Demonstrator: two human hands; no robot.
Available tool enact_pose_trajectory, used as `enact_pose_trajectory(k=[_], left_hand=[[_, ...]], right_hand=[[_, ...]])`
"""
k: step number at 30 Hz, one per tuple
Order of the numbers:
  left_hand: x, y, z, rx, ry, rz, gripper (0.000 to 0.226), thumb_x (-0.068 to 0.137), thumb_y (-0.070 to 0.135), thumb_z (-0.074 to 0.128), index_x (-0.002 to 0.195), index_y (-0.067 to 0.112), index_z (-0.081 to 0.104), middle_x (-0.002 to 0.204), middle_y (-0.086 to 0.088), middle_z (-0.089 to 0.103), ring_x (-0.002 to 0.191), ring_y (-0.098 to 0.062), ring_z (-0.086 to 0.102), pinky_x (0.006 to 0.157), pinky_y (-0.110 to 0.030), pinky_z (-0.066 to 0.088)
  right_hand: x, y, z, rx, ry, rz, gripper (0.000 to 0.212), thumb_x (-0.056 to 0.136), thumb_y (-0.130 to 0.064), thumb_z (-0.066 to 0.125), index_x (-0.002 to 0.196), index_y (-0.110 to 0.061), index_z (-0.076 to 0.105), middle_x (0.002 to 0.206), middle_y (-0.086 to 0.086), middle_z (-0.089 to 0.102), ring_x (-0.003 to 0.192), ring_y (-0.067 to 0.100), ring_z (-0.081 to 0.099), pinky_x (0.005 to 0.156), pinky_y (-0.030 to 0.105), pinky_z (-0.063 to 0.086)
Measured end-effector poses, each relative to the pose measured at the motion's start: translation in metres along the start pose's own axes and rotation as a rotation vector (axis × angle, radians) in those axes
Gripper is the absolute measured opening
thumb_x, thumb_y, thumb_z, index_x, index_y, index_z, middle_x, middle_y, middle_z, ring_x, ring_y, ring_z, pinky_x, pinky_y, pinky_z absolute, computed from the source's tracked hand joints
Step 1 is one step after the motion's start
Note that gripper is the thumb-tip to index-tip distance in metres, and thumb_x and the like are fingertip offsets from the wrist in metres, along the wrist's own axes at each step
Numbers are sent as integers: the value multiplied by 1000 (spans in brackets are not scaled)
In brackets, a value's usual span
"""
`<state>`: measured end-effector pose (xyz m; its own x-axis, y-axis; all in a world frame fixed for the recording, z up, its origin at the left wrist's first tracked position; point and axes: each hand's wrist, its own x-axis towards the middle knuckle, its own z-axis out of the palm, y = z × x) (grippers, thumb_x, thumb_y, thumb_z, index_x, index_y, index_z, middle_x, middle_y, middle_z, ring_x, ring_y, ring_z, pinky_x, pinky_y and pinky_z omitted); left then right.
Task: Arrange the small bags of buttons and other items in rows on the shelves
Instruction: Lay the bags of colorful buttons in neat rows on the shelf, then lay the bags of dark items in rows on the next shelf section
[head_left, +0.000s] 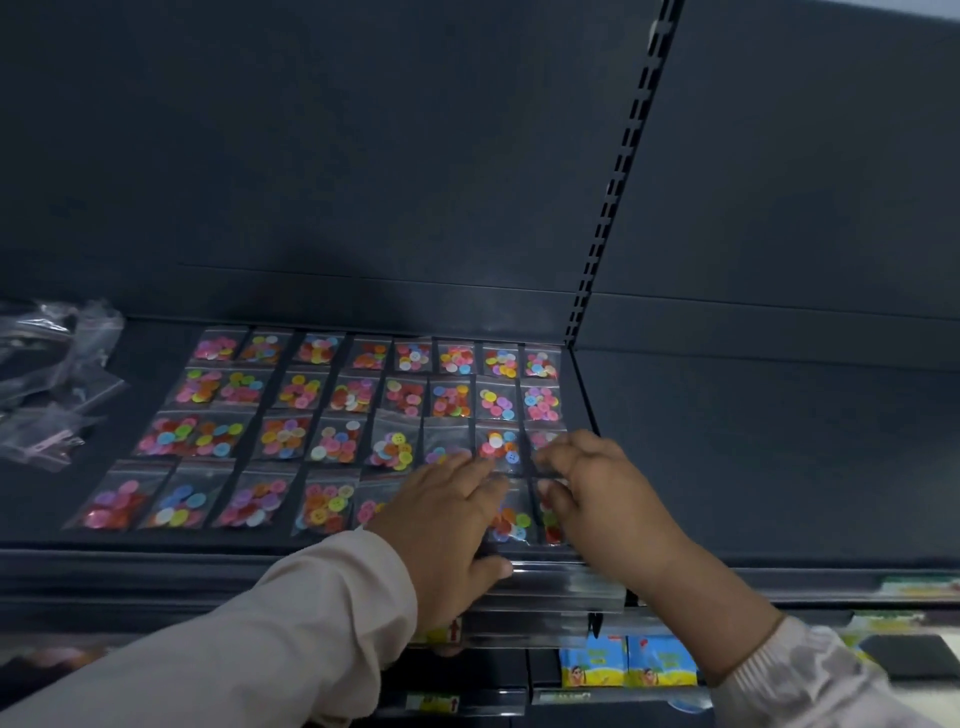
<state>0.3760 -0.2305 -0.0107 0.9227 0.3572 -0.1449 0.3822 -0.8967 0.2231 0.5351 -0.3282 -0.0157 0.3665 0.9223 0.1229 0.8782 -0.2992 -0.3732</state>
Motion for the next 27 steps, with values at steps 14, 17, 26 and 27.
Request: enact_pose_trajectory(k=[14,17,26,27], left_hand=[[-80,-114,-48,54,182,-363,74,92,56,37,150,28,1,159,6,-5,146,-15,-8,117,-35,-1],[-105,-152,-54,58,192,-405,75,92,57,37,150,27,1,159,6,-5,146,-15,-8,118,-36,1],[-181,-286,-75,62,179,-452,75,91,56,39,150,25,4,159,2,2,146,-17,4,118,-34,6],[-187,-302,-77,58,185,-457,75,91,57,39,150,25,6,159,2,5,145,-17,7,118,-34,8]], right_hand=[[59,-137,31,-204,-181,-248,59,98,-44,32,150,-25,10,159,-3,1,145,17,-5,117,32,-5],[75,-178,45,-210,-204,-290,60,99,-44,30,150,-25,6,159,-4,-2,145,16,-8,116,32,-7],[131,-309,108,-200,-266,-314,60,98,-44,32,150,-25,8,159,-3,0,145,16,-4,117,32,-3],[137,-322,114,-194,-278,-307,60,98,-44,33,150,-24,10,159,-2,2,145,17,-1,118,32,0]])
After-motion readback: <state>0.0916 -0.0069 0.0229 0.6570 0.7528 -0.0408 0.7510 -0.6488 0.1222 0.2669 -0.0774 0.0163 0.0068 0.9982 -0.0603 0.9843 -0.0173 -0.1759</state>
